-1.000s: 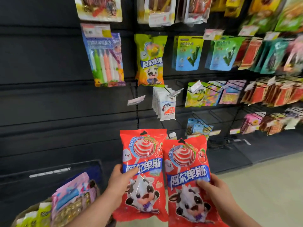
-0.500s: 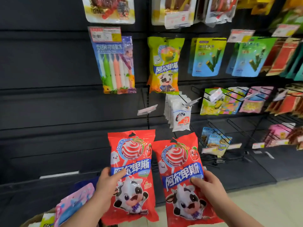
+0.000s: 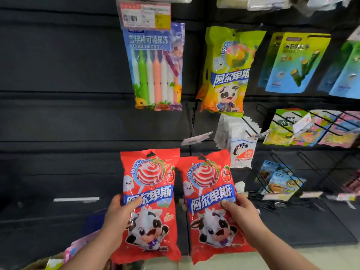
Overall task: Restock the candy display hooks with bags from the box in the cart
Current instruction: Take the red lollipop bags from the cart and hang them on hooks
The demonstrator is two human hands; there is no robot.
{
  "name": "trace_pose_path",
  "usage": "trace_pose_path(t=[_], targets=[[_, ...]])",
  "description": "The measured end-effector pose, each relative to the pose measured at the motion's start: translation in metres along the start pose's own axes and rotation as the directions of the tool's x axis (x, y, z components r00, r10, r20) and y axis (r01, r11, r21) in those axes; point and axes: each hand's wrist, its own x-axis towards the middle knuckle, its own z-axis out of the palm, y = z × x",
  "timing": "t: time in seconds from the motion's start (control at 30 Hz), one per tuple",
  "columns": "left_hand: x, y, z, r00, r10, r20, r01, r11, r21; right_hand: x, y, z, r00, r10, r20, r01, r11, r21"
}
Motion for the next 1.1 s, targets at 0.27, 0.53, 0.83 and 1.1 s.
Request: trace_pose_path(t=[0.27, 0.53, 0.83, 1.1], targets=[[0.024, 0.0, 0.004, 0.998, -0.035, -0.054, 0.033, 0.999, -0.028, 0.043, -0.001, 0.007, 0.989, 0.026, 0.143, -0.036, 0.997, 0.071], [0.039, 0.008, 0.012, 0.985, -0.035, -0.168, 0.024, 0.997, -0.068, 0.081, -0.002, 0.007, 0.983, 0.007, 0.185, -0.03, 0.993, 0.118], [0.043, 0.007, 0.019, 0.989, -0.054, -0.134, 0.047, 0.997, -0.057, 0.095, 0.006, 0.014, 0.976, -0.025, 0.216, -0.006, 0.99, 0.139], [0.044, 0.011, 0.016, 0.988, -0.05, -0.143, 0.044, 0.998, -0.045, 0.095, 0.017, 0.016, 0.987, 0.039, 0.157, -0.067, 0.983, 0.172]])
